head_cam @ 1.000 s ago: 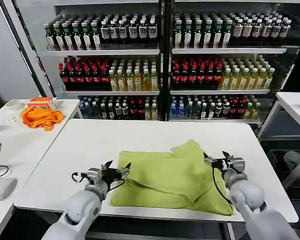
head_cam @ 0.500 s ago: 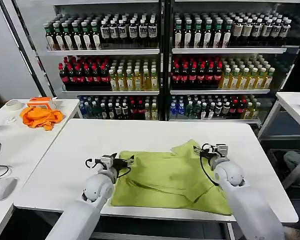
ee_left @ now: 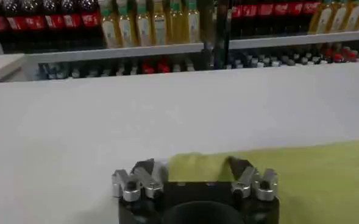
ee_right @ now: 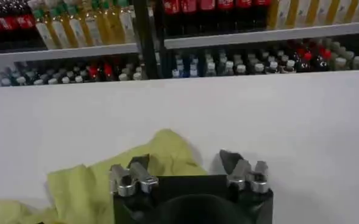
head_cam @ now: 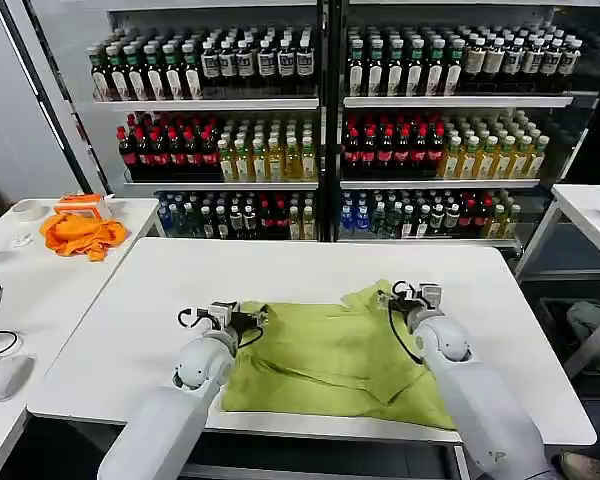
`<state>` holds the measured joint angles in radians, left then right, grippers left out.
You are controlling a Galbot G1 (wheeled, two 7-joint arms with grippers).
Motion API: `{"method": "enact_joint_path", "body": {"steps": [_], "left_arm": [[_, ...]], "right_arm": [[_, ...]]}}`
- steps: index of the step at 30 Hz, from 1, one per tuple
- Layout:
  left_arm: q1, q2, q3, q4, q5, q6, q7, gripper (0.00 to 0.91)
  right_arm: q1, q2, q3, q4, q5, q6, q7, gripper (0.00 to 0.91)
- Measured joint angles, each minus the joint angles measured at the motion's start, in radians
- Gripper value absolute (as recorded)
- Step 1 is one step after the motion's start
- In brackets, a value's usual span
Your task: Fold and organize the clothes.
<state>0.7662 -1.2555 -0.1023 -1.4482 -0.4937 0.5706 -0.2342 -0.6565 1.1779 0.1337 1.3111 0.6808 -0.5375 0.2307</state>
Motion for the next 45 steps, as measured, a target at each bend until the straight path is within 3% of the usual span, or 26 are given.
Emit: {"method": "enact_joint_path", "body": {"steps": [3, 26, 45], "left_arm": [[0.000, -0.003, 0.003, 0.000, -0.006, 0.000, 0.000, 0.081], [0.056, 0.022, -0.023, -0.050, -0.067, -0.024, 0.037, 0.071], [0.138, 0.094, -0.062, -0.243, -0.159, -0.032, 0.070, 0.071]], "right_arm": [[-0.004, -0.001, 0.000, 0.001, 0.001, 0.000, -0.001, 0.000], [-0.070, -0.031, 0.054, 0.093, 0.021, 0.012, -0.013, 0.000], [-0.287, -0.135, 0.176, 0.451, 0.038, 0.027, -0.017, 0.000]]}}
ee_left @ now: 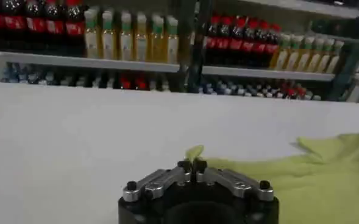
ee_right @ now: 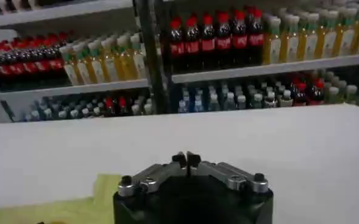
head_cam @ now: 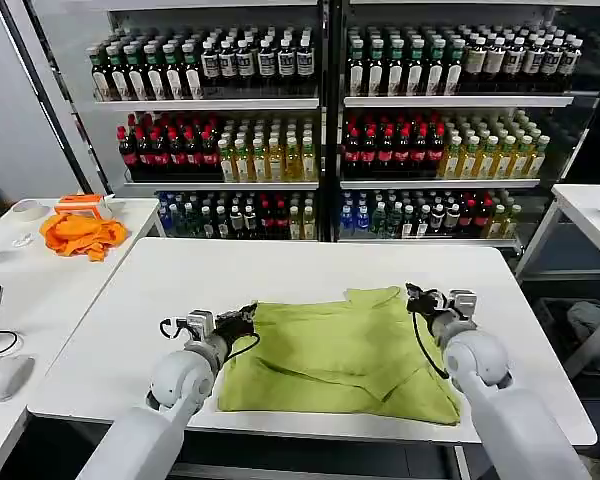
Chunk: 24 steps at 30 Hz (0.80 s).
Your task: Fold and organize the clothes.
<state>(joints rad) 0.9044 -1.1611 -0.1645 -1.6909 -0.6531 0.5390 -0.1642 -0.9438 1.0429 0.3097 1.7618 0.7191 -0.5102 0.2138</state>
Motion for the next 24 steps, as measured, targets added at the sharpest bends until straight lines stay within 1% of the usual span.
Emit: {"method": "enact_joint_path", "body": {"steps": [2, 3, 4, 5, 6, 9, 13, 19, 24], "left_arm": [[0.014, 0.006, -0.005, -0.022, -0.002, 0.000, 0.002, 0.071], [0.021, 0.010, -0.009, -0.034, -0.002, 0.000, 0.004, 0.071], [0.028, 0.014, -0.011, -0.045, -0.002, 0.000, 0.006, 0.071], [0.037, 0.017, -0.013, -0.054, -0.001, 0.000, 0.008, 0.071], [0.043, 0.020, -0.014, -0.060, -0.002, -0.002, 0.009, 0.071], [0.052, 0.023, -0.016, -0.072, 0.001, -0.007, 0.011, 0.071], [0.059, 0.020, -0.017, -0.074, 0.007, -0.015, 0.016, 0.071], [0.067, 0.014, -0.013, -0.069, 0.017, -0.024, 0.022, 0.071], [0.062, 0.009, -0.011, -0.059, 0.017, -0.026, 0.024, 0.071]], "right_arm": [[-0.036, -0.006, 0.011, 0.037, -0.006, 0.002, 0.001, 0.000], [-0.049, -0.007, 0.014, 0.050, -0.010, 0.004, 0.003, 0.302], [-0.059, -0.007, 0.015, 0.059, -0.014, 0.004, 0.006, 0.514], [-0.066, -0.007, 0.016, 0.065, -0.017, 0.004, 0.011, 0.856], [-0.069, -0.005, 0.016, 0.067, -0.018, 0.004, 0.016, 0.907], [-0.055, 0.008, 0.009, 0.056, -0.018, 0.002, 0.036, 0.907], [0.000, 0.038, -0.011, 0.000, -0.014, -0.002, 0.066, 0.907], [0.098, 0.090, -0.042, -0.129, 0.000, -0.011, 0.095, 0.907], [0.166, 0.131, -0.063, -0.231, 0.006, -0.017, 0.107, 0.907]]}}
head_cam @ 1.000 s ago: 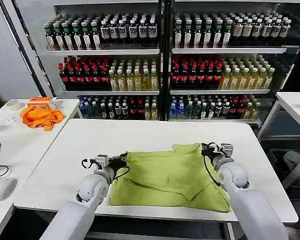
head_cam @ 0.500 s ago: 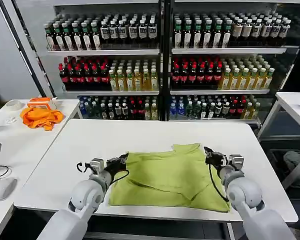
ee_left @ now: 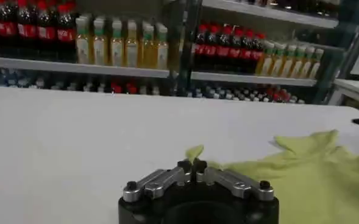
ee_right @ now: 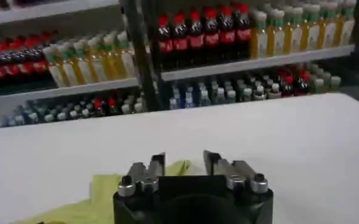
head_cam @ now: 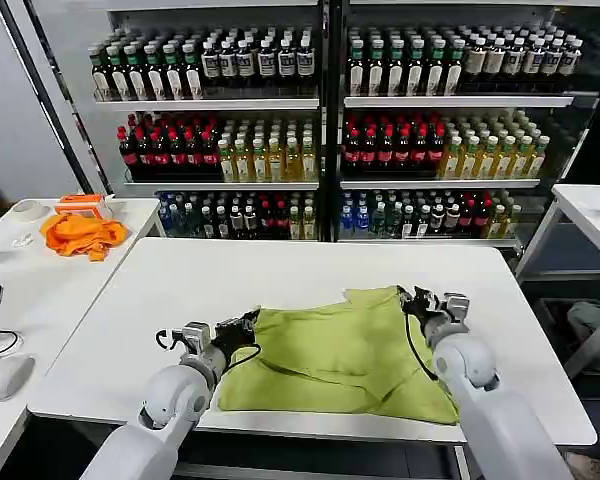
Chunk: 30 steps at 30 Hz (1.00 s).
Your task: Fold and organize the clothes.
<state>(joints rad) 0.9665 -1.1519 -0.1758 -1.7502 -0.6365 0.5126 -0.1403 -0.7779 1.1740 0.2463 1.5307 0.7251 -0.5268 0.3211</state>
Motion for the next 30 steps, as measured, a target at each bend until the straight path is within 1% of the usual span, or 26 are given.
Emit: {"method": "enact_joint_path", "body": {"steps": [1, 2, 3, 4, 5, 14, 24, 27, 30], "left_arm": [[-0.002, 0.000, 0.000, 0.002, 0.000, -0.001, 0.000, 0.071], [-0.003, 0.001, 0.001, 0.003, 0.000, -0.001, 0.001, 0.071], [-0.005, 0.002, 0.002, 0.005, -0.001, -0.002, 0.002, 0.071], [-0.007, 0.003, 0.002, 0.007, -0.002, -0.003, 0.002, 0.071], [-0.009, 0.003, 0.003, 0.010, -0.001, -0.004, 0.002, 0.071], [-0.014, 0.003, 0.009, 0.018, -0.004, -0.007, 0.005, 0.071], [-0.016, 0.006, 0.011, 0.026, -0.012, -0.013, 0.008, 0.060], [-0.017, 0.006, 0.010, 0.027, -0.016, -0.017, 0.009, 0.071], [-0.018, 0.008, 0.008, 0.026, -0.022, -0.020, 0.009, 0.060]], "right_arm": [[0.012, 0.008, -0.004, -0.019, 0.000, 0.000, 0.001, 0.907], [0.022, 0.015, -0.007, -0.036, 0.000, 0.000, 0.003, 0.786], [0.032, 0.022, -0.010, -0.051, 0.000, 0.000, 0.003, 0.605], [0.042, 0.030, -0.014, -0.068, 0.000, 0.000, 0.004, 0.413], [0.051, 0.037, -0.018, -0.083, 0.001, 0.001, 0.006, 0.000], [0.097, 0.080, -0.034, -0.172, 0.010, 0.011, 0.014, 0.000], [0.110, 0.108, -0.035, -0.199, 0.018, 0.011, 0.021, 0.000], [0.109, 0.108, -0.031, -0.200, 0.020, 0.015, 0.022, 0.000], [0.104, 0.104, -0.028, -0.193, 0.024, 0.018, 0.022, 0.000]]}}
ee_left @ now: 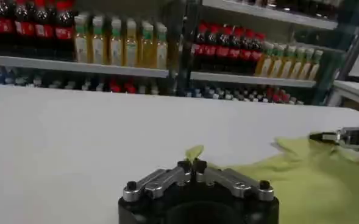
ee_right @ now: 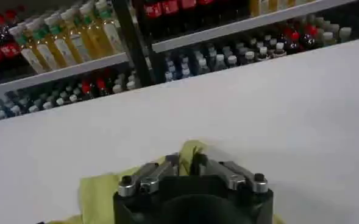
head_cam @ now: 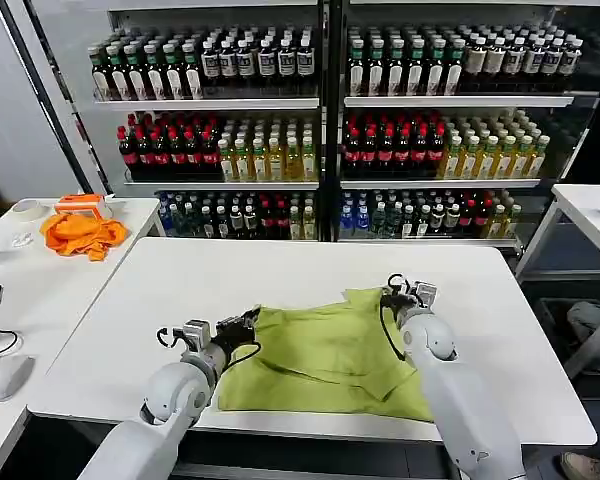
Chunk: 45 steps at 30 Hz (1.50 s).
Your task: Fold and organize the clothes.
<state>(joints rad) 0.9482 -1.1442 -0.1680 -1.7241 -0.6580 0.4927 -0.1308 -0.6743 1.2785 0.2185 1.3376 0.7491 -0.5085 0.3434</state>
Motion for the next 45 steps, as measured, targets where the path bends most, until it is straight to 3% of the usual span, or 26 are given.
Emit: {"method": "enact_joint_path", "body": {"steps": [13, 26, 37, 45], "left_arm": [[0.019, 0.020, -0.024, -0.030, -0.025, -0.010, 0.013, 0.050], [0.078, 0.040, -0.062, -0.086, -0.035, -0.015, 0.030, 0.050], [0.166, 0.056, -0.110, -0.163, -0.035, -0.011, 0.042, 0.040], [0.233, 0.042, -0.133, -0.186, -0.021, -0.012, 0.046, 0.040]], "right_arm": [[-0.083, -0.058, 0.035, 0.178, 0.013, 0.001, -0.012, 0.000], [-0.335, -0.117, 0.133, 0.494, -0.007, 0.000, -0.032, 0.000], [-0.592, -0.107, 0.251, 0.722, -0.040, 0.003, -0.048, 0.000], [-0.700, -0.084, 0.286, 0.774, -0.083, 0.007, -0.045, 0.000]]}}
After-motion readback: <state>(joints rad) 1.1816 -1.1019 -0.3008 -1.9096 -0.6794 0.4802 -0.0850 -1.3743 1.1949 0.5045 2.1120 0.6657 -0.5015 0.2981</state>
